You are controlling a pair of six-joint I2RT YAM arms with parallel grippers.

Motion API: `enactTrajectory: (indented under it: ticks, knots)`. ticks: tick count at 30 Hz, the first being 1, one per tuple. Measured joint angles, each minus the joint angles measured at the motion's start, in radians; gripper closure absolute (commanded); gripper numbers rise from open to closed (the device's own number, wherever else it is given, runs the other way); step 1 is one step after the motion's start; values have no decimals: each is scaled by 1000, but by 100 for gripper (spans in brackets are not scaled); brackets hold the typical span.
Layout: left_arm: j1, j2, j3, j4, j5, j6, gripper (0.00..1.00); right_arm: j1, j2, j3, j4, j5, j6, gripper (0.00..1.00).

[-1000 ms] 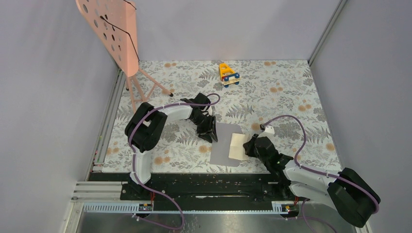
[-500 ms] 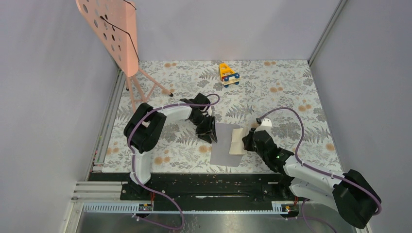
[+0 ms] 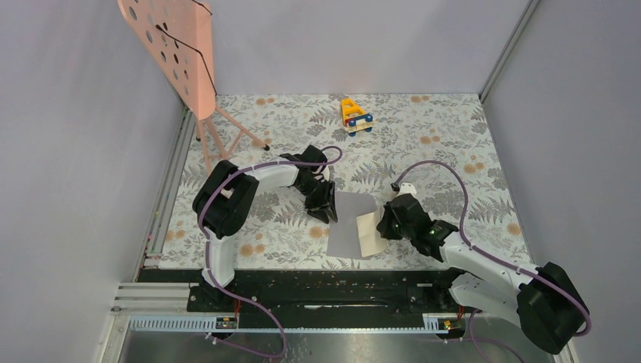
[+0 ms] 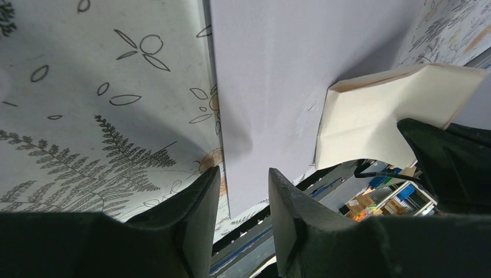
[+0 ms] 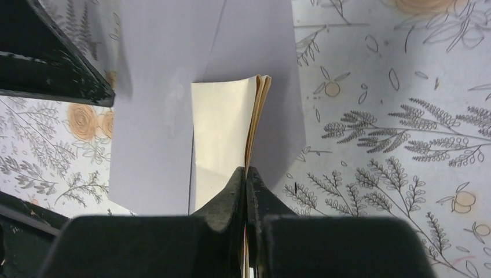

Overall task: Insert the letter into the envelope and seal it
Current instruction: Place the letter in the envelope.

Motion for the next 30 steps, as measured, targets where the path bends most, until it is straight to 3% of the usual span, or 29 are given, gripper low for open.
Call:
enactTrajectory:
  ticks: [7, 18, 30]
  knots:
    - [0, 0, 0, -3, -1, 3, 63, -22, 41, 40, -90, -87, 10, 100]
    - [0, 1, 0, -3, -2, 3, 63, -74, -16, 46, -187, -100, 11, 100]
    - [0, 3, 0, -2, 0, 3, 63, -79, 77, 123, -227, -190, -48, 100]
